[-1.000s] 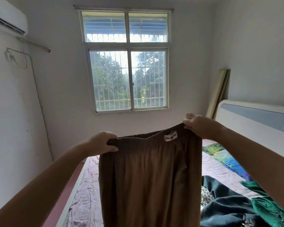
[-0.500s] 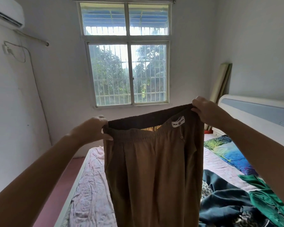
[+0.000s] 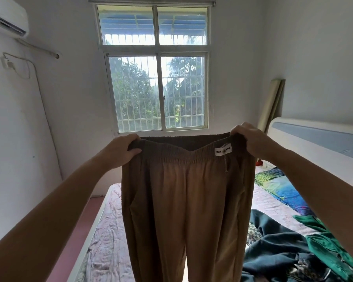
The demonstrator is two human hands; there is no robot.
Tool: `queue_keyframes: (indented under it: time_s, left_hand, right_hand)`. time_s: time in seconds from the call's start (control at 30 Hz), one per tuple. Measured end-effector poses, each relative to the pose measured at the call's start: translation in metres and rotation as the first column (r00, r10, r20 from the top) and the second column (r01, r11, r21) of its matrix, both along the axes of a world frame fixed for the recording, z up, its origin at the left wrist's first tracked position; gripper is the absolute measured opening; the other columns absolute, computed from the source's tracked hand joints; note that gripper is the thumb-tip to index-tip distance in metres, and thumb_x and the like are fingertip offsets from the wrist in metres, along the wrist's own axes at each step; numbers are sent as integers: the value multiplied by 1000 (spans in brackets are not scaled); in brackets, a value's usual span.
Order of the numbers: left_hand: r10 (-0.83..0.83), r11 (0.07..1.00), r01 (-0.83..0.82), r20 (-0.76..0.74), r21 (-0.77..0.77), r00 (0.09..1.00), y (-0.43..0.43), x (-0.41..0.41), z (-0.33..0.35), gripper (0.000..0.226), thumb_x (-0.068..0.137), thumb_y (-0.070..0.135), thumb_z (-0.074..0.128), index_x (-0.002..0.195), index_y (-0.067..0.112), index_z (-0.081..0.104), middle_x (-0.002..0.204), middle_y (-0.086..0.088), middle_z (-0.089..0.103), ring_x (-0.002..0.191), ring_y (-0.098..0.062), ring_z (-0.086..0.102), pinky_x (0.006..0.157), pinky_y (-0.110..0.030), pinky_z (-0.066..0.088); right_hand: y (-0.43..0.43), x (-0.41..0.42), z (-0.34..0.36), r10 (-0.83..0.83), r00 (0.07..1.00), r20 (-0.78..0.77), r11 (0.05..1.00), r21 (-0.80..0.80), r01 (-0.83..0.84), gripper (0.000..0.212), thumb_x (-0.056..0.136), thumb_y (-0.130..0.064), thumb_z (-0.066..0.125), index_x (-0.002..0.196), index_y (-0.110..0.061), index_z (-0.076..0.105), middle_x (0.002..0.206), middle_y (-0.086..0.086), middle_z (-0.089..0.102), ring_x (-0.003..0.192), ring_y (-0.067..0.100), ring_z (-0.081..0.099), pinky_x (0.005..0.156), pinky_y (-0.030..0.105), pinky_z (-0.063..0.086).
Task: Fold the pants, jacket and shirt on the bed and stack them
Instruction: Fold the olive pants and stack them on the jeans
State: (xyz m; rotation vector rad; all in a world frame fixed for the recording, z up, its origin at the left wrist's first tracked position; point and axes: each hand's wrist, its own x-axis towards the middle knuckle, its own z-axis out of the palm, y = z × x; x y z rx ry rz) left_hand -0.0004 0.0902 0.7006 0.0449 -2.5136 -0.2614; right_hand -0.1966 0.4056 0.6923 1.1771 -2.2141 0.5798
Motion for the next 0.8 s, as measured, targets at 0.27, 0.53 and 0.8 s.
queue_keyframes:
  time_s: [0.27,0.53,0.8]
  left_hand:
    - [93,994,-89,-73,69,993,-9,-3,-7,13,83,13,66,86,1,62,73,-3,54,68,-16,49,56,-12,31]
    - [131,991,-131,-15,3,991,-22,9,-13,40,71,29,77,55,22,40,55,6,45,52,-5,41,50,-16,28]
    - [91,989,-89,-7,119,996,-13,-4,-13,30,77,19,73,65,12,47,59,1,45,59,-18,43,51,-17,28]
  right_hand:
    - [-18,23,-9,72,995,66,992,99,-78,22,89,-31,55,83,-10,57,81,-9,33,70,8,41,62,15,34]
    - [-4,-2,-5,3,998,-58,987,-160,-12,12,83,-5,64,79,6,63,86,14,47,76,24,47,68,26,36]
    - [-5,-13,-2,-83,981,-174,993,-96,67,19,86,-9,61,72,3,56,64,7,47,58,28,49,54,25,32]
